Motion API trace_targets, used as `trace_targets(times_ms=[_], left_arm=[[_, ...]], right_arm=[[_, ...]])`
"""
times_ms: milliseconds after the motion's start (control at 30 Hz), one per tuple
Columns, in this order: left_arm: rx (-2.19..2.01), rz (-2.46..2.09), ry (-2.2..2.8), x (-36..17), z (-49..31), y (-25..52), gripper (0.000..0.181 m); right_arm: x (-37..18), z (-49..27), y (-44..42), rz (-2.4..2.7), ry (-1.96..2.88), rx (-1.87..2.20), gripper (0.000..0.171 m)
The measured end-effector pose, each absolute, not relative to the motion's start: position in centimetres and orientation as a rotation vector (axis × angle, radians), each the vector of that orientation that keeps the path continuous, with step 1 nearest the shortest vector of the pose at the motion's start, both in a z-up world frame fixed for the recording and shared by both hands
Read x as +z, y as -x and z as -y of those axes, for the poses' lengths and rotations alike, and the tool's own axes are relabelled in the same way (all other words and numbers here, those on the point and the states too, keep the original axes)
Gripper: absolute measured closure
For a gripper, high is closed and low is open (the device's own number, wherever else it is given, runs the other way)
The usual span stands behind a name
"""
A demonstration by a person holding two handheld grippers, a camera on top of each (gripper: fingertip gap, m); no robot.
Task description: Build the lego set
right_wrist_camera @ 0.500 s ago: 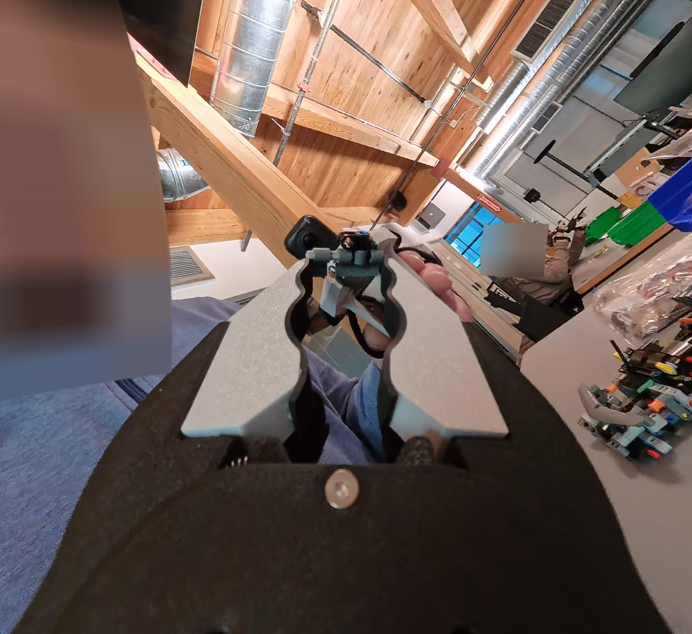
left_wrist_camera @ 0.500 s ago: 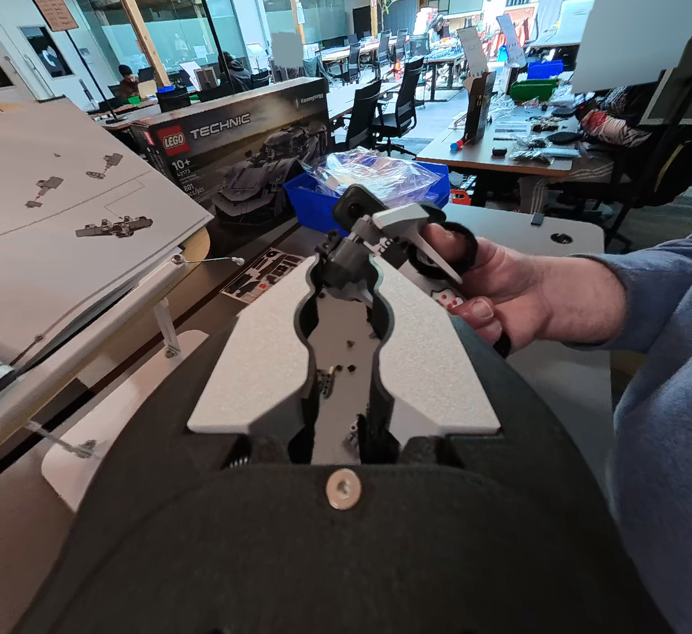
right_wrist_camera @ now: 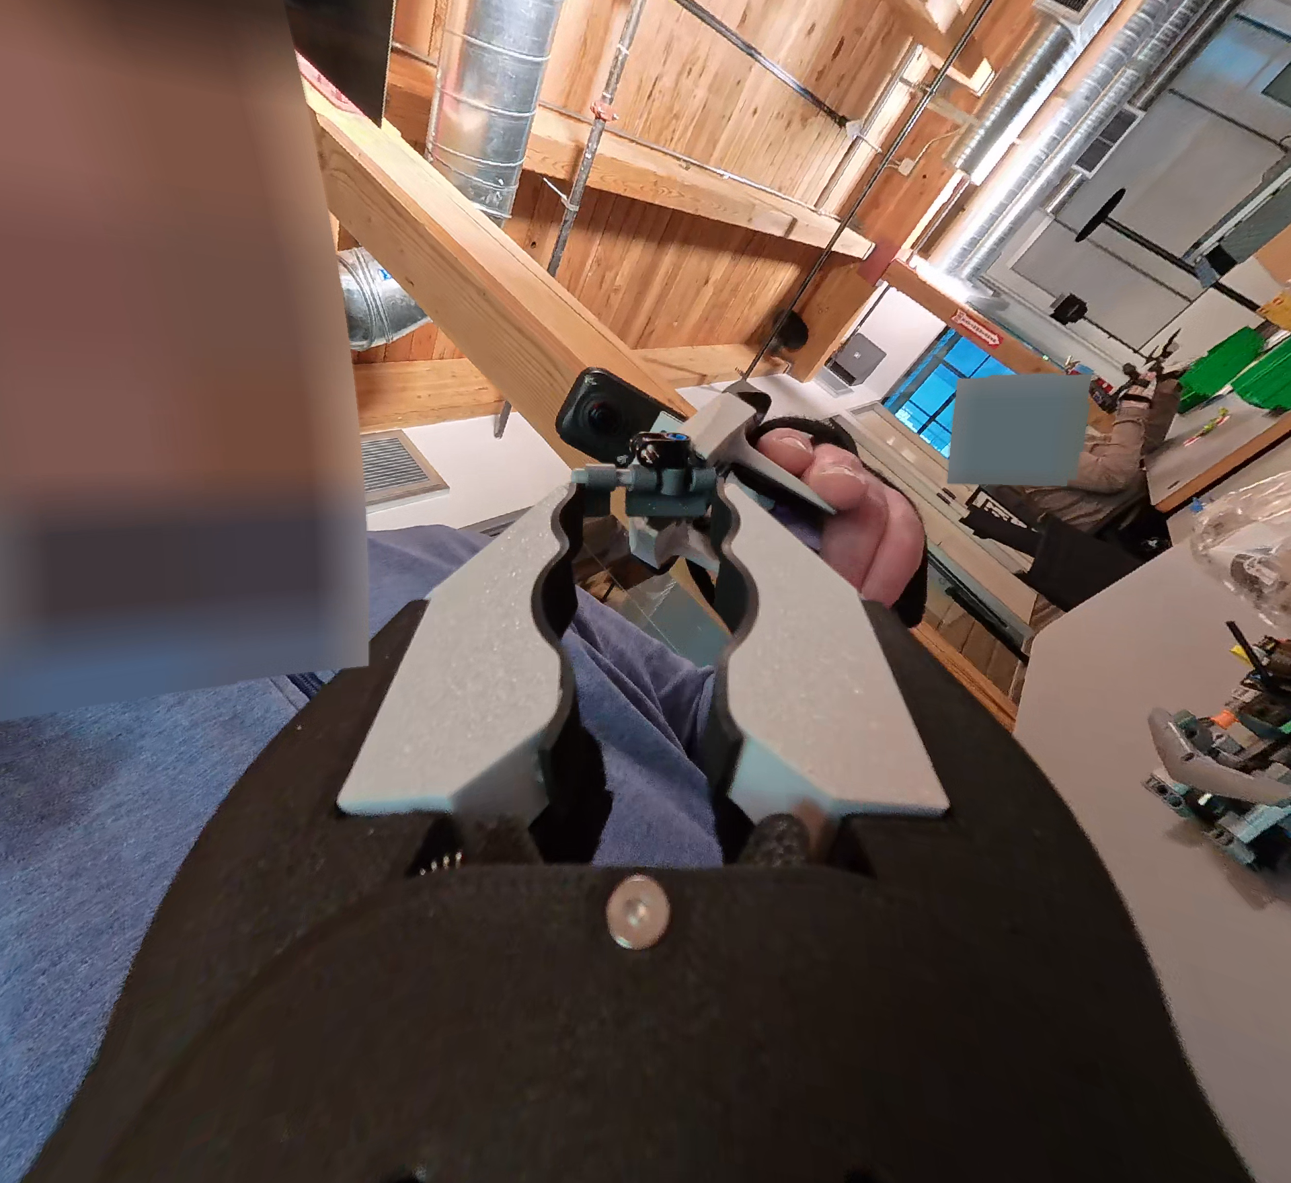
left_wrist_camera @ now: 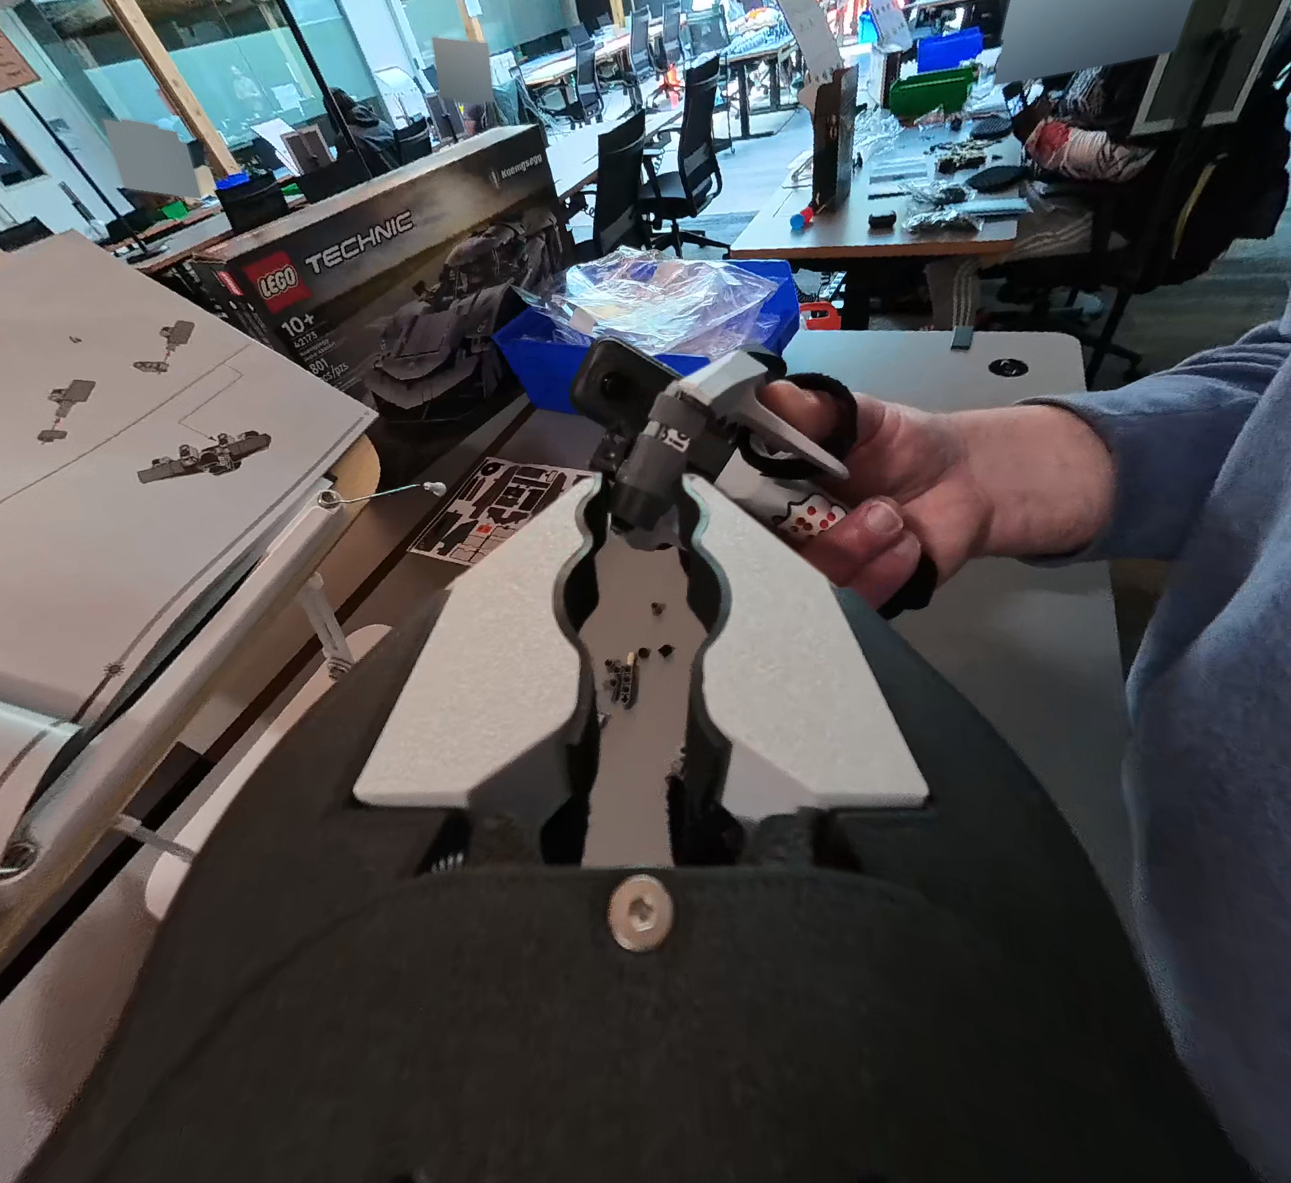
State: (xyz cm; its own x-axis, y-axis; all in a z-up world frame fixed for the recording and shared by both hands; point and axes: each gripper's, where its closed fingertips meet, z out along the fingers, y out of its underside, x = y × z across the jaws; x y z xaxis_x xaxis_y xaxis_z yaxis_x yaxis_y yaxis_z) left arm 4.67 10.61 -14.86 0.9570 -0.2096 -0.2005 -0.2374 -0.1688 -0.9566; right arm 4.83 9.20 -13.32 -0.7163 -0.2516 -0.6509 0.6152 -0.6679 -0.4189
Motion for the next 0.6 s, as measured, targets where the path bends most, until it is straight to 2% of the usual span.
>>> trace_targets(times_ms=[600], left_arm=[[0.139, -0.368, 1.724, -14.14, -11.02, -4.35, 0.164]], right_arm=[[-13.21, -9.90, -4.45, -0.968, -0.784, -2.391, 0.143]])
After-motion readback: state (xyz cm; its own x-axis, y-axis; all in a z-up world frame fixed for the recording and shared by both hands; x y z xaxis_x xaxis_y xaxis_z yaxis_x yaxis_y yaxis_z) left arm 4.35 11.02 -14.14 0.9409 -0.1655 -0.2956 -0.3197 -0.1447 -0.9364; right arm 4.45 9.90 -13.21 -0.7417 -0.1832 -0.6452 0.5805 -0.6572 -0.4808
